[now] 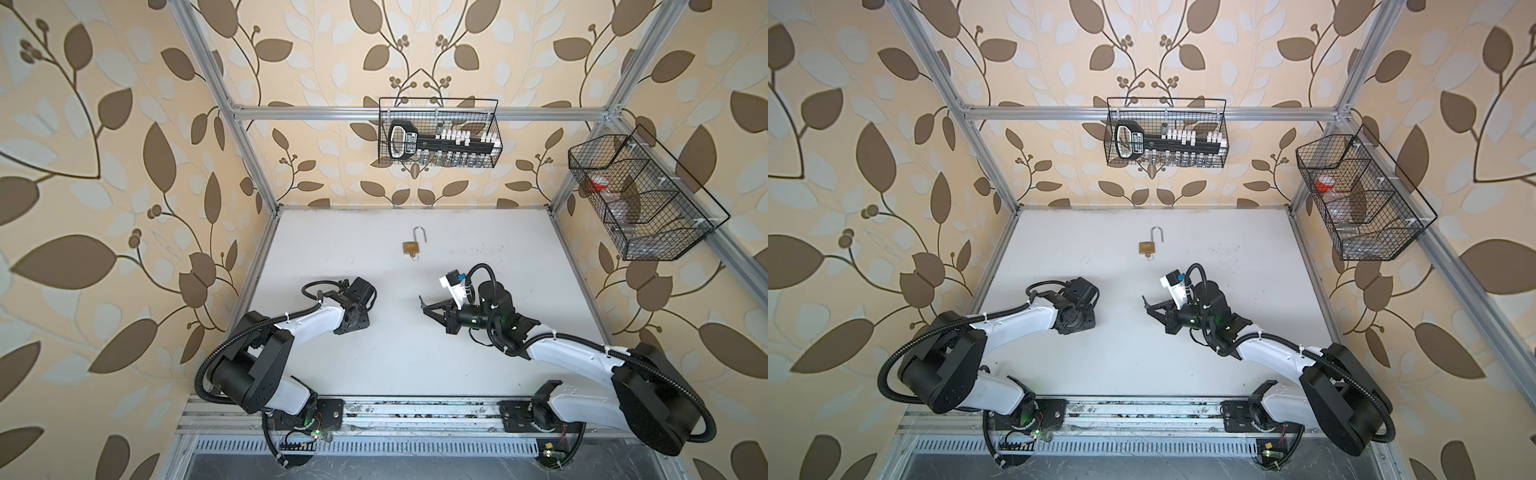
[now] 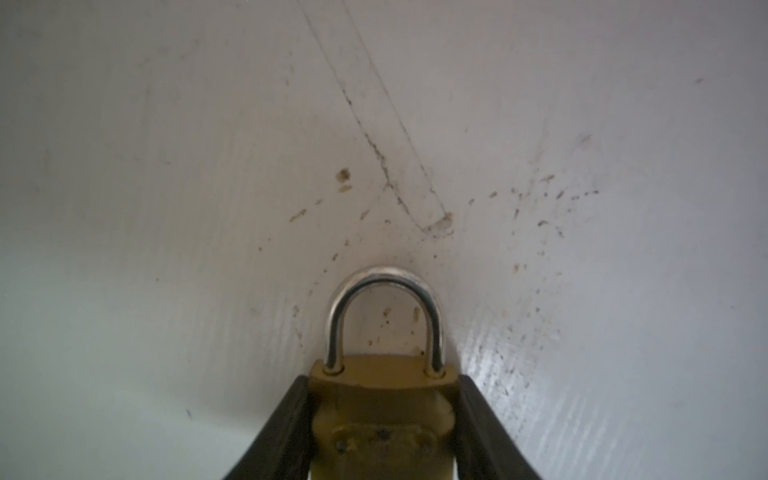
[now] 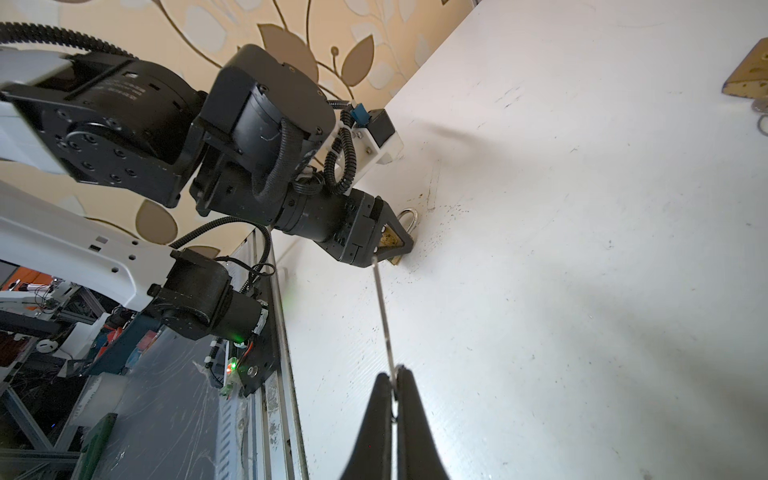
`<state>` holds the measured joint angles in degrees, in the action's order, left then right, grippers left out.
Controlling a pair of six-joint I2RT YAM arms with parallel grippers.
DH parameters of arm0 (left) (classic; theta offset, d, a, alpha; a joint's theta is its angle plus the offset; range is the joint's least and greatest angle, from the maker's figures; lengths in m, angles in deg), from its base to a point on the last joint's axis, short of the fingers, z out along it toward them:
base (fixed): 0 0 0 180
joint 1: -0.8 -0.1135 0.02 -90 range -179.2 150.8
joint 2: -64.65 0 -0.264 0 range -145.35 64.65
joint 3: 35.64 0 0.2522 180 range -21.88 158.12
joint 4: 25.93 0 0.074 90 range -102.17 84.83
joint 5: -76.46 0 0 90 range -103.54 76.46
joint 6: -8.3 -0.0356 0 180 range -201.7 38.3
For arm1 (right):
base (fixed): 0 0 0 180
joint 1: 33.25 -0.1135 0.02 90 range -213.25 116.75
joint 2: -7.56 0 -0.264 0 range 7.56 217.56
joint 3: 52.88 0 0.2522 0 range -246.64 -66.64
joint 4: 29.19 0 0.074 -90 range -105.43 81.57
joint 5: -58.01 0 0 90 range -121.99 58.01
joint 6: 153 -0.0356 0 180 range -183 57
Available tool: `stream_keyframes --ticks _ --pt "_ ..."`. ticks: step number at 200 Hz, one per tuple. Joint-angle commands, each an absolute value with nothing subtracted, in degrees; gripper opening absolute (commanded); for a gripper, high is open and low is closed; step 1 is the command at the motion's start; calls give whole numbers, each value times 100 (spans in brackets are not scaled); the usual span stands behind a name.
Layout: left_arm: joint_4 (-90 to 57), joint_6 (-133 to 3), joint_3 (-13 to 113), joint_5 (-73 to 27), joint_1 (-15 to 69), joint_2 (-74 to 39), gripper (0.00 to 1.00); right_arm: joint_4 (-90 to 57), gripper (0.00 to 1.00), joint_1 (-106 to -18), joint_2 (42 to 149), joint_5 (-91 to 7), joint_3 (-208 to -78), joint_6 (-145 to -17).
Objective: Unlock with the key
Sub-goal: 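Lower the padlock with the left gripper while the right gripper holds the key, then close the left gripper on the small brass padlock and raise it toward the key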
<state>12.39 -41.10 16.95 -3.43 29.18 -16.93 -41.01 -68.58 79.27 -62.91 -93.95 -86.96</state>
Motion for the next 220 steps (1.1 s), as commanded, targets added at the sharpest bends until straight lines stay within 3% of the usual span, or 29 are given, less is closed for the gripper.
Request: stream_keyframes --ticks 1,26,47,87,141,176,199,220 --pt "538 -3662 1506 -871 2925 -878 26 -4228 0 -6827 8066 -6365 -9418 -8675" --pt "-820 -3319 1058 -767 3366 -15 19 -4125 0 -6774 8211 -6162 -9476 -8716" --pt "-1941 -3167 766 -463 3714 493 0 -3909 0 -6670 8275 -5802 -9494 -8765" --pt "-3083 -3098 744 -219 4075 456 0 -3605 0 -6638 8144 -5125 -9485 -8721" --pt "-3507 -2897 855 -542 4109 339 0 -3006 0 -6726 6921 -4223 -9433 -8968" --pt "-3002 -2888 878 164 4105 734 0 -2449 0 -6927 7369 -4021 -10294 -8578" --pt "-3693 -2440 186 633 4105 1240 0 -3039 0 -7246 7449 -3472 -9898 -8141" --pt "-4462 -2217 -359 1062 4105 1584 0 -2988 0 -7364 7547 -3656 -9924 -8091"
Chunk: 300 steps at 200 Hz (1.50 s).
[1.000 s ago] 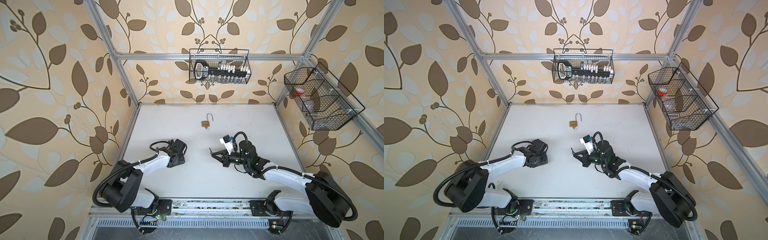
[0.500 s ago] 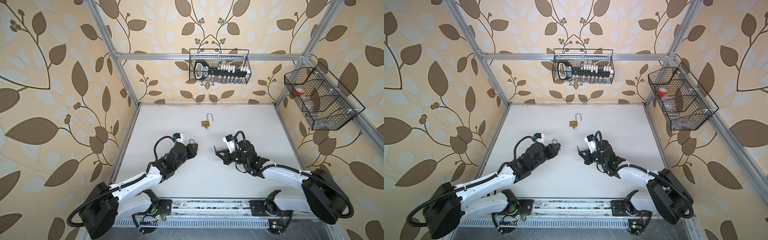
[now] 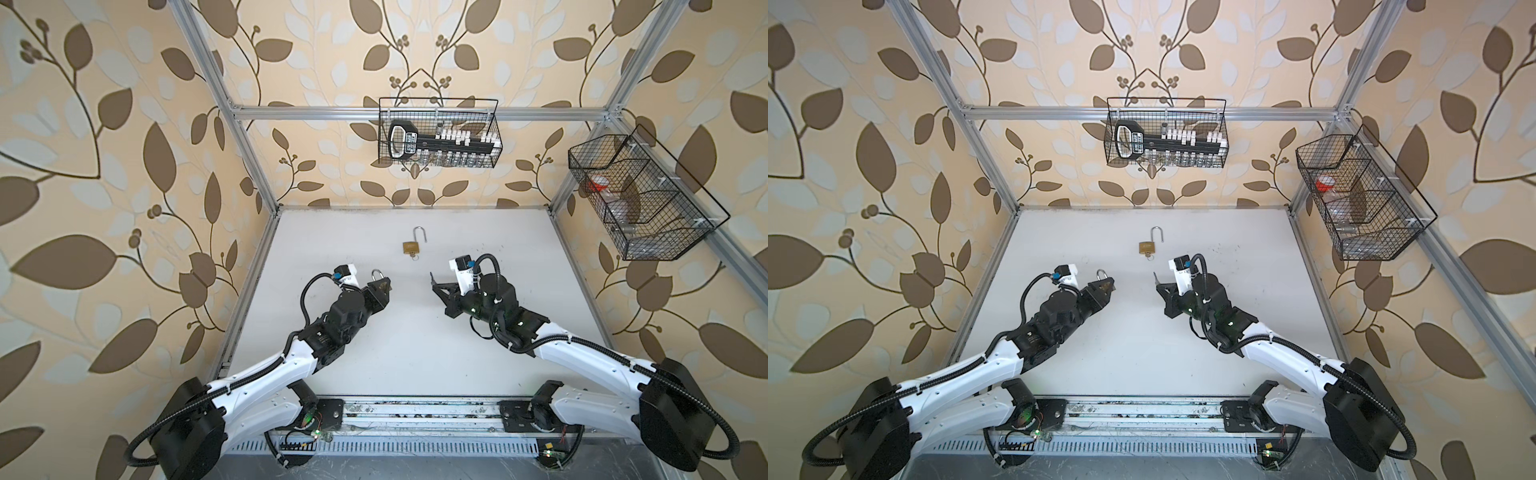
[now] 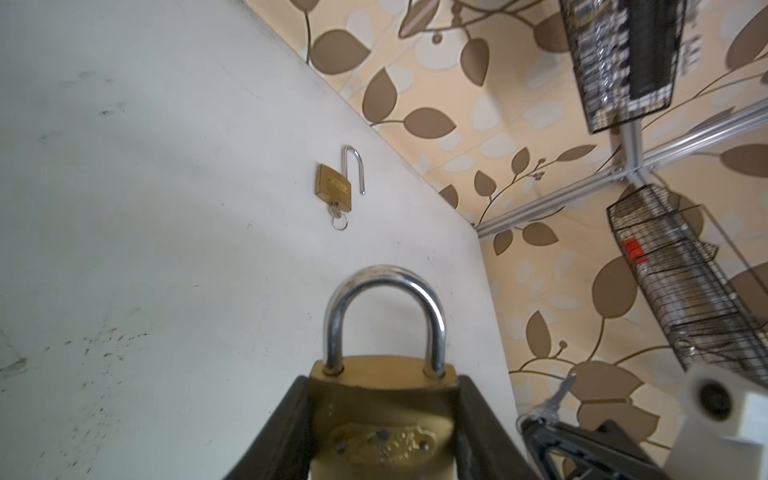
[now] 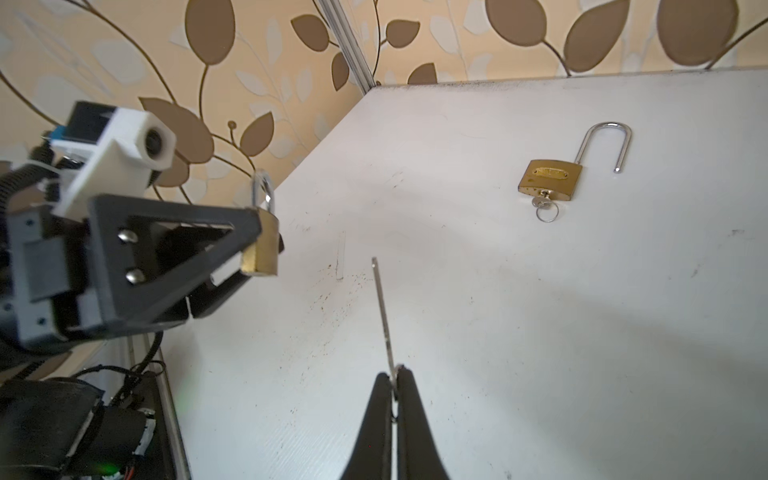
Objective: Unlock with the key
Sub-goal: 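Close the left gripper on the small brass padlock and raise it toward the key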
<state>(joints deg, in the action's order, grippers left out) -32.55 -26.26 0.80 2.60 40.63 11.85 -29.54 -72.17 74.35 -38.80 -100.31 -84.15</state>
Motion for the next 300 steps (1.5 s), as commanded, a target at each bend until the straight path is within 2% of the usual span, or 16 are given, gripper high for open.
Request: stream_keyframes --ticks 1,27,54,111,158,194,300 --pt "-4505 -2214 -381 1071 4105 1594 0 -3003 0 -7379 7549 -3647 -9916 -8092" --pt "-5344 -2398 -536 1036 4105 1495 0 -3066 0 -7639 7946 -3815 -10038 -8019" --pt "-6341 -2425 -489 630 4105 804 0 -3364 0 -7699 8322 -4170 -10091 -8155" --pt "-7940 -2927 -228 -721 4105 -565 0 -3142 0 -7913 8297 -3779 -10168 -8046" --pt "-8981 -2804 -201 -1060 4145 -1394 0 -3098 0 -7912 8410 -3775 -10254 -8150" --pt "-9376 -2958 -106 -884 4432 -1911 0 -3090 0 -7913 8333 -3688 -10215 -8126" --pt "-9374 -3395 -134 -150 4736 -2052 0 -3074 0 -7785 8129 -3583 -10136 -8198"
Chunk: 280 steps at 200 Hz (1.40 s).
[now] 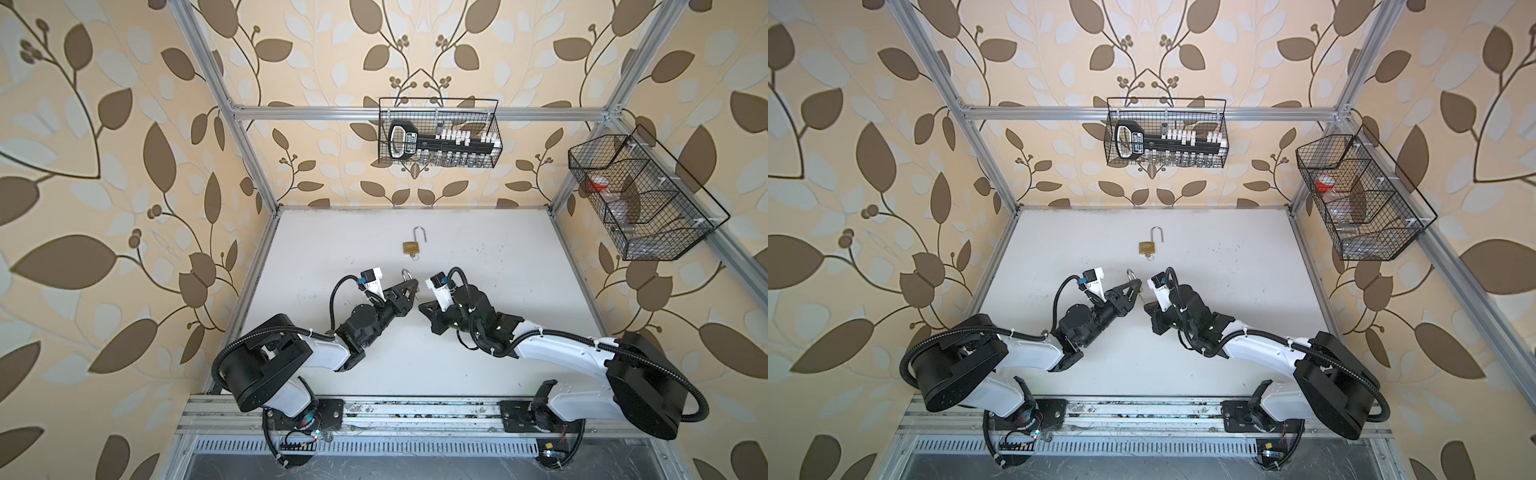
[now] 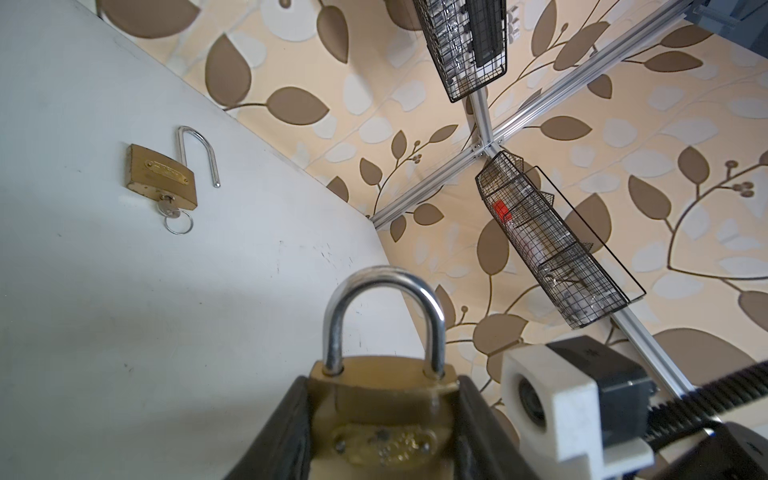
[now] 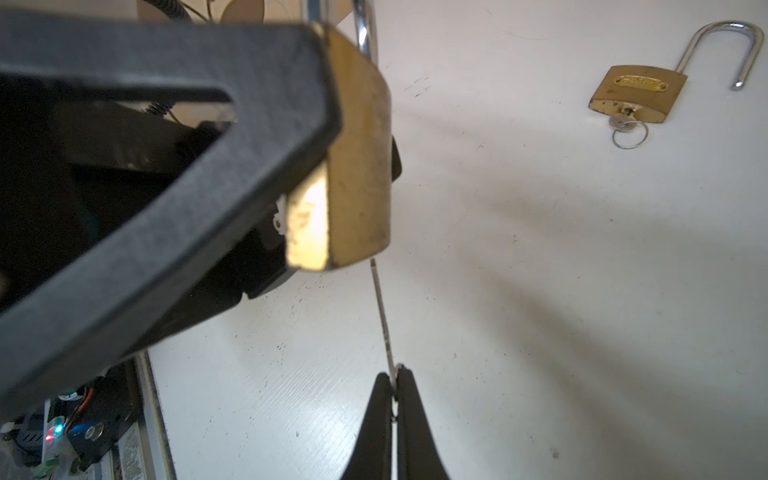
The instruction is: Unlock with the key
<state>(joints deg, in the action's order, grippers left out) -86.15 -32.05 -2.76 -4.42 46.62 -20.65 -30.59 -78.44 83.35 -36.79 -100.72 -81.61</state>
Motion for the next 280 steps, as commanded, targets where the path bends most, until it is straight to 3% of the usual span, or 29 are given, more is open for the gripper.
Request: stream_keyframes --ticks 1,86,280 --pt "-9369 -3397 -137 -146 4737 -2052 0 -3073 0 -7788 8130 -3585 -10131 -8194" --pt "-9373 -3495 -49 506 5017 -2142 0 -3011 0 -7807 8211 -3608 -10206 -8181" --pt "-9375 -3431 198 439 5151 -2504 0 -3028 0 -7618 8227 -3827 -10187 -8277"
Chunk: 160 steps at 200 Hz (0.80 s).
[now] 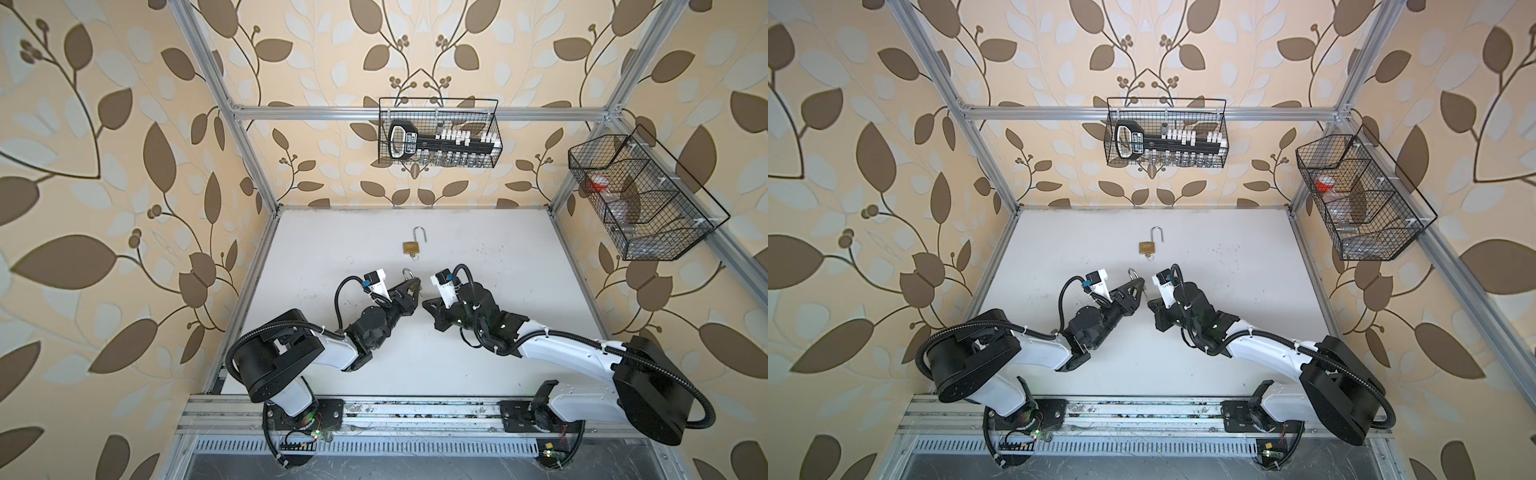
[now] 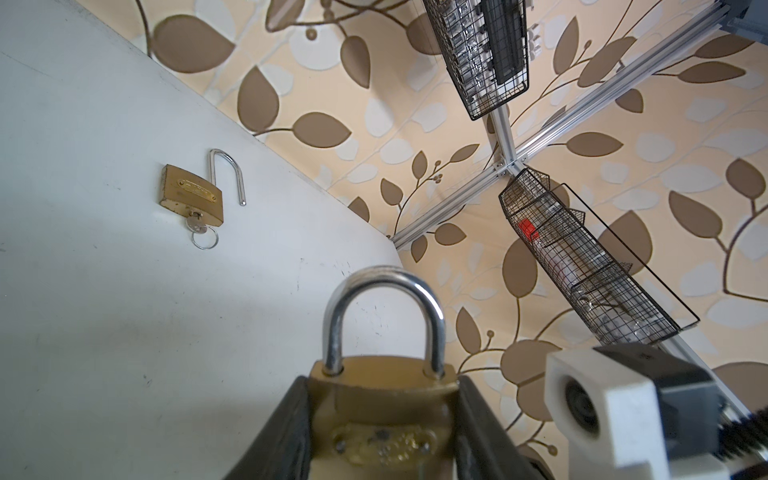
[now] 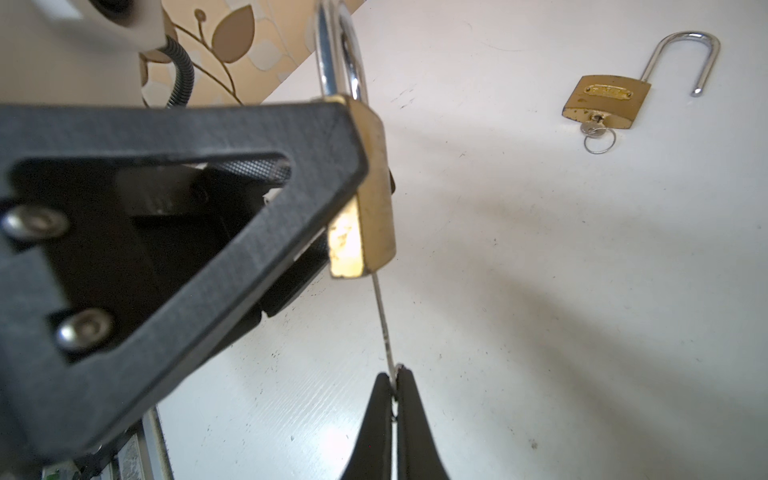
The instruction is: Unlock with the key
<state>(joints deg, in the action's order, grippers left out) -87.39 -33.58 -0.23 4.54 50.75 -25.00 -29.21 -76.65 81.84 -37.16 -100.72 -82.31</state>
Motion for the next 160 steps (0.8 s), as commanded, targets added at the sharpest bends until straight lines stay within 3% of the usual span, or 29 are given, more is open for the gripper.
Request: stream_keyframes --ticks 1,160 --pt "-9374 -3432 196 439 5151 -2507 0 -3028 0 -7620 8223 -3825 -10188 -8282" --pt "-9375 -3342 218 387 5228 -2829 0 -3289 0 -7324 8045 -4097 -9986 -8523"
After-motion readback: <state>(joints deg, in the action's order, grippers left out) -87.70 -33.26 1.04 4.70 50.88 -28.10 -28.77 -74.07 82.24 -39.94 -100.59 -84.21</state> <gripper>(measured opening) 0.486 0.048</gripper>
